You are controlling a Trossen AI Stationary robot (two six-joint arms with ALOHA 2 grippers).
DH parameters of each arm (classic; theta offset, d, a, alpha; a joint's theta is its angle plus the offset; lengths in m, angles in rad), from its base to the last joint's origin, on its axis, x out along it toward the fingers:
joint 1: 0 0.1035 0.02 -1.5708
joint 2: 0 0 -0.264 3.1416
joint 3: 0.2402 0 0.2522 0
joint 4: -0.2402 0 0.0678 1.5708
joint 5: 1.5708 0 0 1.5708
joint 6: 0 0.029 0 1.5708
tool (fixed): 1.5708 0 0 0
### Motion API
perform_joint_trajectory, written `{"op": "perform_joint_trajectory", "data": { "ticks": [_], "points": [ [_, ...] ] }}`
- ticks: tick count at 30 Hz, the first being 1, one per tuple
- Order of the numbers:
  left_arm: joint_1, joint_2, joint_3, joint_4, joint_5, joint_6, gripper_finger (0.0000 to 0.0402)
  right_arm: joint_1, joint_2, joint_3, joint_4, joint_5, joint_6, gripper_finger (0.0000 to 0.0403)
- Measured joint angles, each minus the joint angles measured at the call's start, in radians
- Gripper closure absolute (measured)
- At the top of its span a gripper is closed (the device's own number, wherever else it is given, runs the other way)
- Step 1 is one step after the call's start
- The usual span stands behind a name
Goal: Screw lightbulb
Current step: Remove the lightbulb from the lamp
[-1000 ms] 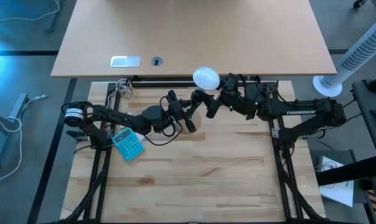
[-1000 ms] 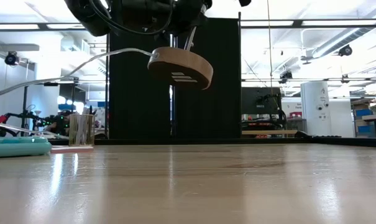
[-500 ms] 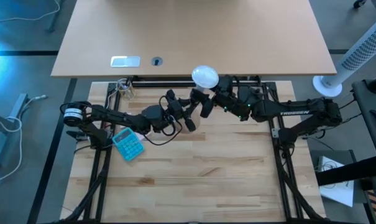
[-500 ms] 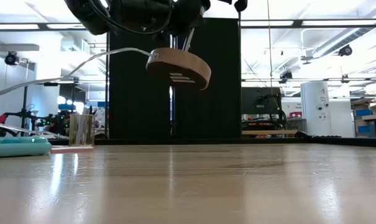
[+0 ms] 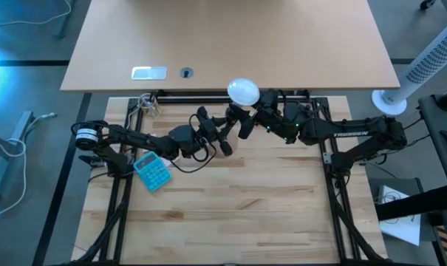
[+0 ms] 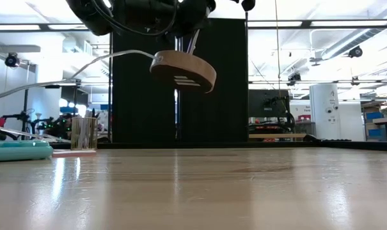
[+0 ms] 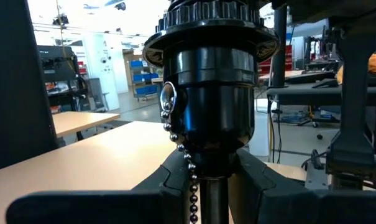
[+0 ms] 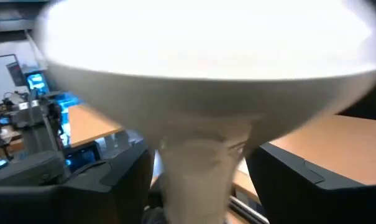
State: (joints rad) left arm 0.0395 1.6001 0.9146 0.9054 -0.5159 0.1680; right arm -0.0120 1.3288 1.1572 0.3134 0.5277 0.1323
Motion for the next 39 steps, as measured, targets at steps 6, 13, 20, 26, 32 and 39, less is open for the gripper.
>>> {"op": "perform_joint_trajectory", "data": {
  "ticks": [6,13,20,26,32,39],
  "points": [
    [0.000,0.000,0.000,0.000,-0.002,0.000,0.0341,0.008,-0.006,0.000,0.005,-0.001,0.024,0.0185],
    [0.000,0.000,0.000,-0.001,-0.002,0.000,0.0341,0.008,-0.002,0.000,0.000,-0.001,0.021,0.0191],
    [0.000,0.000,0.000,-0.001,-0.002,0.000,0.0341,0.008,-0.002,0.000,-0.001,-0.001,0.006,0.0207],
    [-0.006,0.000,0.000,-0.010,0.002,-0.019,0.0341,0.009,-0.002,0.000,-0.014,-0.030,-0.013,0.0256],
    [-0.015,-0.002,-0.001,-0.034,0.055,-0.050,0.0341,0.031,-0.028,0.000,-0.076,-0.061,-0.046,0.0269],
    [-0.041,-0.016,-0.001,-0.039,0.201,-0.064,0.0341,0.070,-0.107,0.001,-0.205,-0.127,-0.085,0.0253]
  ]
}}
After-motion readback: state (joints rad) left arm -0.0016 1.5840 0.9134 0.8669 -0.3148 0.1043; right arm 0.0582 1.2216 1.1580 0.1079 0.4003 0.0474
